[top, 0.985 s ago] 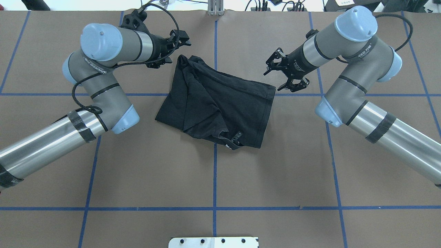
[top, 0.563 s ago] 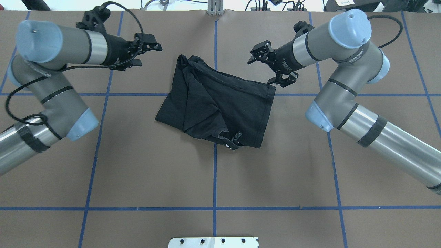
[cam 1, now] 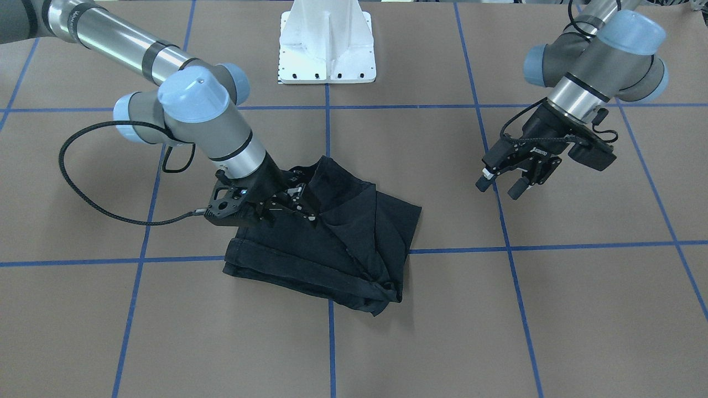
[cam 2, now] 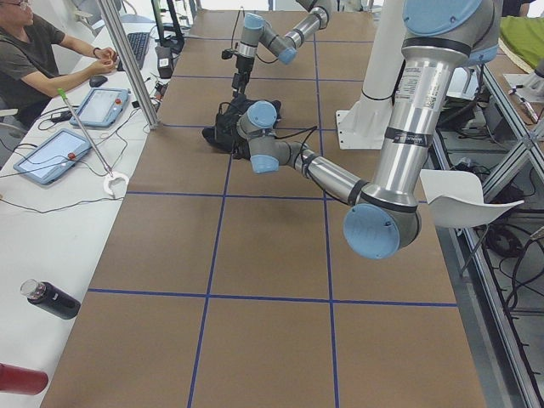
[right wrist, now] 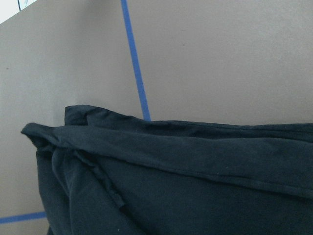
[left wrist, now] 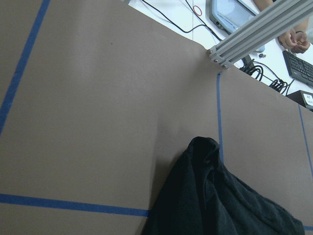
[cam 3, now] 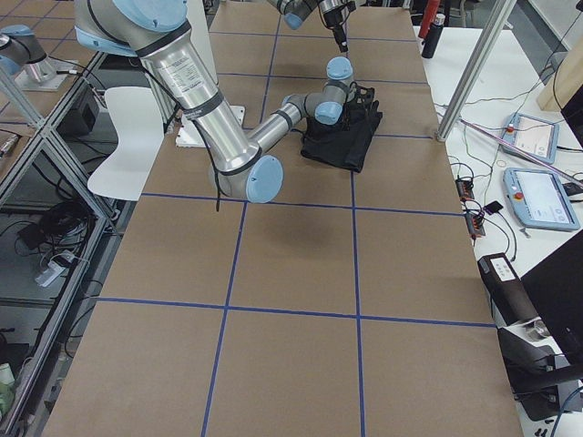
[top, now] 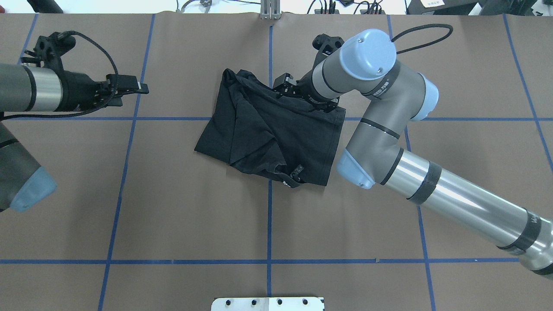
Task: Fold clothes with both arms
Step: 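Press the right gripper onto the folded shirt's near side while the left withdraws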
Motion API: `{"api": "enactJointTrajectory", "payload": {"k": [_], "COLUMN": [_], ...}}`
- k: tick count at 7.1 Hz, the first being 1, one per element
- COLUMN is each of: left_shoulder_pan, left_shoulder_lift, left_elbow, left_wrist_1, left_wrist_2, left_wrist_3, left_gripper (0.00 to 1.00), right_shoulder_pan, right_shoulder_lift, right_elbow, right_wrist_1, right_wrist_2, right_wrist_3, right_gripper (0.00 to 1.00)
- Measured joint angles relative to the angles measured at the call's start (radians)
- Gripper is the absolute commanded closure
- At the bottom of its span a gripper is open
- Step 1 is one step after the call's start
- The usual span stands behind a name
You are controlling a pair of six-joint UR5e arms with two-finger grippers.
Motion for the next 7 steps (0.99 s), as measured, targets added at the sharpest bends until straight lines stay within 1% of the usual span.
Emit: {"api": "enactJointTrajectory", "payload": {"k": [2,3,4,5,6,7], "left_shoulder_pan": [-0.047,-0.068,-0.078,-0.082,-0.083,-0.084], "left_shoulder_lift": [0.066,0.085,0.096,0.101,0.105,0.106], "left_elbow": [-0.019,-0.021,-0.021,-0.021,-0.019,-0.016], "left_wrist_1": [0.0,0.0,-0.001,-0.001,-0.001,-0.002], "left_wrist_2": [-0.041,-0.062,-0.072,-0.076,-0.077,-0.076], "left_wrist_3": [0.084,0.107,0.116,0.119,0.12,0.12], "left_gripper": [0.0,0.0,0.0,0.0,0.0,0.0], "right_shoulder_pan": [-0.089,-0.137,-0.186,-0.225,-0.253,-0.268], "right_shoulder_lift": [0.068,0.097,0.124,0.162,0.206,0.248], "right_elbow": [0.009,0.007,0.003,-0.006,-0.033,-0.087], "right_wrist_1": [-0.144,-0.195,-0.236,-0.292,-0.343,-0.365], "right_wrist_2": [-0.155,-0.239,-0.313,-0.365,-0.405,-0.434], "right_wrist_3": [-0.205,-0.313,-0.384,-0.425,-0.464,-0.506], "right_gripper": [0.01,0.01,0.01,0.02,0.05,0.09]}}
